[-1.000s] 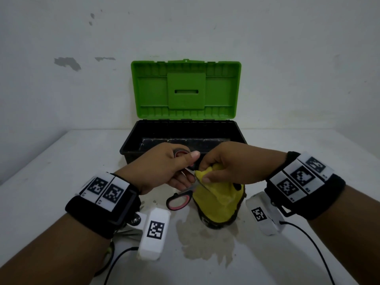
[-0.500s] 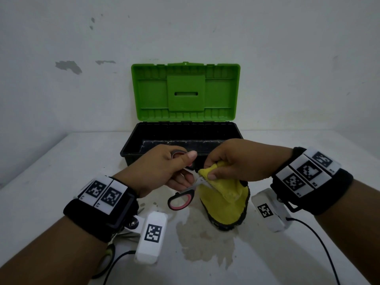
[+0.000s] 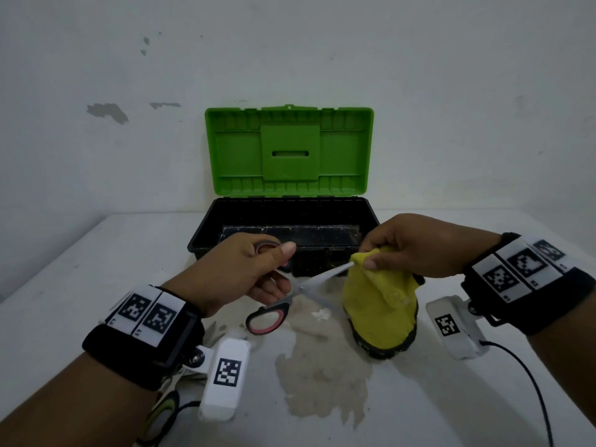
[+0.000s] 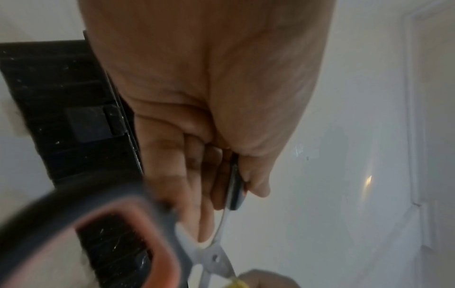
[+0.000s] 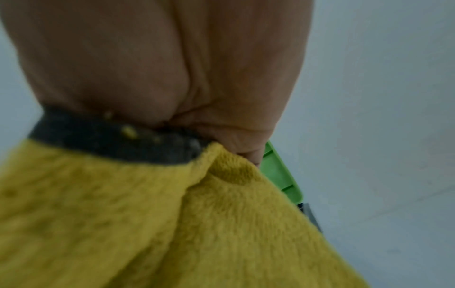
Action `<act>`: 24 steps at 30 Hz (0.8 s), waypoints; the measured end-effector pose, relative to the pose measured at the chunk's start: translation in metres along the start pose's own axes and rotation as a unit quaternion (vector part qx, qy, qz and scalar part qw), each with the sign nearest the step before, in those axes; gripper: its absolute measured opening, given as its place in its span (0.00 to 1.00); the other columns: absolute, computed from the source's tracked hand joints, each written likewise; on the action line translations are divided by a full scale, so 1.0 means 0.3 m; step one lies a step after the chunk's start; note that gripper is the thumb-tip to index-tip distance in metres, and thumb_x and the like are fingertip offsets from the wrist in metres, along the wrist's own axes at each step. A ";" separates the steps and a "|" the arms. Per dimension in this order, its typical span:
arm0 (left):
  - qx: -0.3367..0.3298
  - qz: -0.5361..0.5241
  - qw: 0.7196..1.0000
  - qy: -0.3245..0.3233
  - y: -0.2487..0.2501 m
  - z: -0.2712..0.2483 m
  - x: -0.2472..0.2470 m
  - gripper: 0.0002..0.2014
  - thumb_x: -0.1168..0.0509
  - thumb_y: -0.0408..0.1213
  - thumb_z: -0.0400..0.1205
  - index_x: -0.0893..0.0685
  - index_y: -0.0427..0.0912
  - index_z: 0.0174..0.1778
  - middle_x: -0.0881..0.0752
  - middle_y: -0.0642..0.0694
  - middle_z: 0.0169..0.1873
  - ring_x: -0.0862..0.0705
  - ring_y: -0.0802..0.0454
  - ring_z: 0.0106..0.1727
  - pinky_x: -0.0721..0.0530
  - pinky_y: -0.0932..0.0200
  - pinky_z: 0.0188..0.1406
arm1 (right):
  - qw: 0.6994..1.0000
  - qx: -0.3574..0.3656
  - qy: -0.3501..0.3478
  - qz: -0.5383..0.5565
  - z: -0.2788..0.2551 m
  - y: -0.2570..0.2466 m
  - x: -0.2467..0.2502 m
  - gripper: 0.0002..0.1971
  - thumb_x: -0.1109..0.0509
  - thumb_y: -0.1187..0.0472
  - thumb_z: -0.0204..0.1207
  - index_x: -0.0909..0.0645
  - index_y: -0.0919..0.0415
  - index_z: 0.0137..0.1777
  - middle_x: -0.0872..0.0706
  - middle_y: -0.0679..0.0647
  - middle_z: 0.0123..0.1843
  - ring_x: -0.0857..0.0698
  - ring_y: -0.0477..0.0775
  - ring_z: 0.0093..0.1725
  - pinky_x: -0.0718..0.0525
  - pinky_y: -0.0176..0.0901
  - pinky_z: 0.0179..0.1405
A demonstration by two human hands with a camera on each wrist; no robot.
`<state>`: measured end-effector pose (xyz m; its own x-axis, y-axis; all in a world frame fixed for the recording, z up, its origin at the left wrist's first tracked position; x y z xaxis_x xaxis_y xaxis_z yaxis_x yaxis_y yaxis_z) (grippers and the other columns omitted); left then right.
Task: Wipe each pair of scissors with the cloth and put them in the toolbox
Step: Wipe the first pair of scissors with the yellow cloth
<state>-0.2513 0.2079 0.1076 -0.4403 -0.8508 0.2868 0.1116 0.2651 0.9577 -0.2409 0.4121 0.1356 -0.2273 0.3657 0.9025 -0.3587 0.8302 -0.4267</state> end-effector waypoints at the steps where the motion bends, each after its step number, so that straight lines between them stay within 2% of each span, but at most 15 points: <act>1: 0.001 -0.006 1.000 0.013 -0.006 -0.003 0.019 0.16 0.36 0.49 0.83 0.15 0.37 0.43 0.09 0.33 0.34 0.10 0.42 0.35 0.11 0.56 0.33 | 1.000 -0.011 0.011 -0.003 -0.015 0.024 0.015 0.05 0.29 0.54 0.81 0.11 0.49 0.51 0.11 0.37 0.40 0.14 0.32 0.36 0.20 0.26 0.30; 3: 0.005 -0.030 0.998 0.047 -0.020 -0.010 0.063 0.17 0.35 0.49 0.82 0.15 0.35 0.45 0.09 0.32 0.34 0.10 0.42 0.33 0.11 0.56 0.32 | 0.999 -0.031 0.034 0.015 -0.050 0.074 0.041 0.05 0.29 0.53 0.81 0.11 0.48 0.50 0.09 0.40 0.39 0.13 0.33 0.38 0.18 0.27 0.33; 6: 0.012 -0.092 0.992 0.087 -0.044 -0.012 0.101 0.19 0.35 0.50 0.80 0.17 0.34 0.46 0.10 0.33 0.33 0.11 0.45 0.31 0.10 0.56 0.32 | 0.997 -0.057 0.039 0.023 -0.080 0.124 0.028 0.06 0.30 0.50 0.80 0.11 0.45 0.49 0.08 0.40 0.43 0.11 0.38 0.41 0.12 0.37 0.41; 7: 0.015 -0.115 0.989 0.095 -0.050 -0.008 0.102 0.19 0.35 0.51 0.80 0.17 0.34 0.45 0.10 0.34 0.33 0.11 0.46 0.30 0.10 0.55 0.32 | 0.998 -0.064 0.029 0.004 -0.079 0.131 0.009 0.06 0.30 0.49 0.80 0.11 0.45 0.50 0.09 0.41 0.44 0.11 0.40 0.43 0.11 0.38 0.42; 10: 0.023 -0.191 0.974 0.119 -0.069 0.001 0.091 0.16 0.37 0.49 0.83 0.19 0.37 0.45 0.10 0.35 0.33 0.11 0.47 0.30 0.09 0.56 0.32 | 0.987 -0.110 -0.017 -0.116 -0.067 0.163 -0.063 0.08 0.33 0.47 0.82 0.15 0.45 0.55 0.15 0.38 0.50 0.17 0.39 0.47 0.19 0.30 0.43; 13: 0.030 -0.255 0.954 0.155 -0.092 -0.001 0.084 0.15 0.36 0.50 0.84 0.19 0.40 0.43 0.11 0.37 0.34 0.12 0.47 0.31 0.12 0.57 0.29 | 0.969 -0.152 -0.061 -0.187 -0.068 0.225 -0.143 0.10 0.36 0.48 0.82 0.16 0.48 0.57 0.16 0.44 0.54 0.18 0.44 0.51 0.18 0.37 0.52; 16: 0.032 -0.305 0.937 0.166 -0.106 -0.004 0.068 0.14 0.38 0.49 0.85 0.19 0.42 0.43 0.10 0.38 0.33 0.12 0.48 0.29 0.13 0.60 0.25 | 0.958 -0.211 -0.071 -0.179 -0.094 0.287 -0.179 0.12 0.38 0.47 0.82 0.19 0.48 0.59 0.16 0.46 0.57 0.18 0.47 0.52 0.17 0.41 0.53; 18: 0.031 -0.342 0.926 0.157 -0.110 -0.006 0.050 0.13 0.39 0.46 0.86 0.18 0.41 0.43 0.09 0.36 0.36 0.10 0.48 0.31 0.14 0.61 0.23 | 0.959 -0.226 -0.034 -0.167 -0.110 0.281 -0.165 0.15 0.37 0.43 0.81 0.21 0.45 0.64 0.18 0.43 0.62 0.18 0.47 0.57 0.18 0.41 0.58; 20: 0.020 -0.378 0.915 0.140 -0.103 -0.008 0.029 0.13 0.41 0.44 0.87 0.18 0.40 0.44 0.08 0.33 0.42 0.08 0.46 0.35 0.13 0.61 0.24 | 0.968 -0.189 0.076 -0.146 -0.121 0.210 -0.109 0.18 0.34 0.40 0.80 0.22 0.44 0.66 0.21 0.41 0.63 0.20 0.46 0.63 0.21 0.41 0.64; 22: 0.000 -0.398 0.908 0.128 -0.089 -0.007 0.011 0.12 0.42 0.40 0.88 0.17 0.39 0.46 0.08 0.33 0.44 0.07 0.44 0.39 0.12 0.60 0.27 | 0.971 -0.117 0.199 -0.062 -0.136 0.087 -0.053 0.15 0.33 0.41 0.78 0.19 0.46 0.60 0.18 0.39 0.58 0.19 0.42 0.57 0.21 0.38 0.57; 24: -0.023 -0.410 0.903 0.123 -0.070 -0.007 -0.010 0.11 0.43 0.37 0.88 0.16 0.38 0.48 0.09 0.37 0.43 0.07 0.43 0.42 0.11 0.60 0.30 | 0.968 -0.081 0.231 0.059 -0.132 -0.018 -0.058 0.11 0.34 0.42 0.79 0.16 0.45 0.50 0.14 0.40 0.47 0.16 0.38 0.47 0.20 0.35 0.46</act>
<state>-0.2505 0.2039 0.0866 -0.1813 -0.8287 -0.5295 -0.1234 -0.5150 0.8483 -0.1993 0.4178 0.1246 0.1836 0.5802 0.7935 -0.1989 0.8125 -0.5480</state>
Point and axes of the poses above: each hand's wrist, its own z-axis towards the middle knuckle, its own x-axis out of the back of the hand, y = z × x, the point moved 9 cm from there along z, towards the middle knuckle
